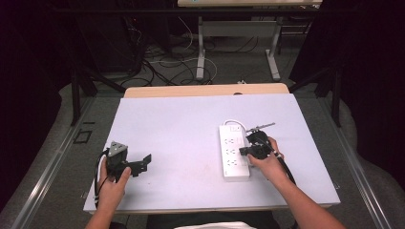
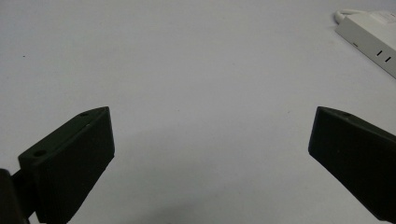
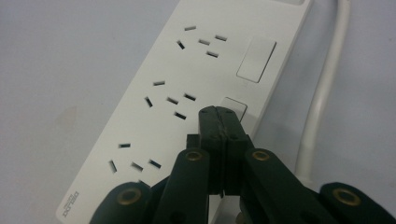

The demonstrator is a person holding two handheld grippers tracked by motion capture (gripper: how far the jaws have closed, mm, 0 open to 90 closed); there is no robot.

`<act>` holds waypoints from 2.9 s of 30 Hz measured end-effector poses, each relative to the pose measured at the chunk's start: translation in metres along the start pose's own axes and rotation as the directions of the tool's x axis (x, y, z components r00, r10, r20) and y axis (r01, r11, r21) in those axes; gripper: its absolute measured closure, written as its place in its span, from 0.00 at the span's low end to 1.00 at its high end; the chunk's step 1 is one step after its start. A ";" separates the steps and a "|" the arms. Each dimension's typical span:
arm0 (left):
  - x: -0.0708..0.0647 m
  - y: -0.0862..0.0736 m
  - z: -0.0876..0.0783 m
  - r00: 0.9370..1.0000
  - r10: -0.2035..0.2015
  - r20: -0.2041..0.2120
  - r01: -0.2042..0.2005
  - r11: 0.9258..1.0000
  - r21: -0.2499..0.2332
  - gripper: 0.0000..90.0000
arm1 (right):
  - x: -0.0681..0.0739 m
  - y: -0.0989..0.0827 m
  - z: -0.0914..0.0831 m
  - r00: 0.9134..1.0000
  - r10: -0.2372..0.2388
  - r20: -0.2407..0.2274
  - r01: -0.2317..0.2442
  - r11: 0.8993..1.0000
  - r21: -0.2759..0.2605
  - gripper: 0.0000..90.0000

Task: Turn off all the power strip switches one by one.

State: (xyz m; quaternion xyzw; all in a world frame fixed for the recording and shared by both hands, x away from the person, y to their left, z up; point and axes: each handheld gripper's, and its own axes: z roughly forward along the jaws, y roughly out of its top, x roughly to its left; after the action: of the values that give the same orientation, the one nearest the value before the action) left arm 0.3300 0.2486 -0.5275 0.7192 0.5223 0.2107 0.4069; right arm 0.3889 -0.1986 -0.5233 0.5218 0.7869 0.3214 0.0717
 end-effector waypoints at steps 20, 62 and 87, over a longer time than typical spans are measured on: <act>0.001 0.000 0.000 1.000 -0.002 -0.001 0.002 1.000 0.002 0.00 | 0.001 0.000 0.000 1.000 -0.009 0.002 0.009 1.000 0.005 1.00; 0.000 0.000 0.000 1.000 0.001 -0.001 -0.001 1.000 -0.002 0.00 | 0.014 -0.029 -0.025 0.999 -0.036 -0.036 0.036 0.999 -0.011 1.00; 0.000 0.000 0.000 1.000 0.003 -0.002 -0.003 1.000 -0.001 0.00 | 0.012 -0.035 -0.024 0.999 -0.033 -0.031 0.033 0.999 -0.016 1.00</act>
State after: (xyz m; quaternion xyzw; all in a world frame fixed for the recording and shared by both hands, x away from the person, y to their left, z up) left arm 0.3300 0.2491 -0.5273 0.7194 0.5216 0.2125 0.4065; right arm 0.3458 -0.2071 -0.5226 0.5032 0.7939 0.3343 0.0687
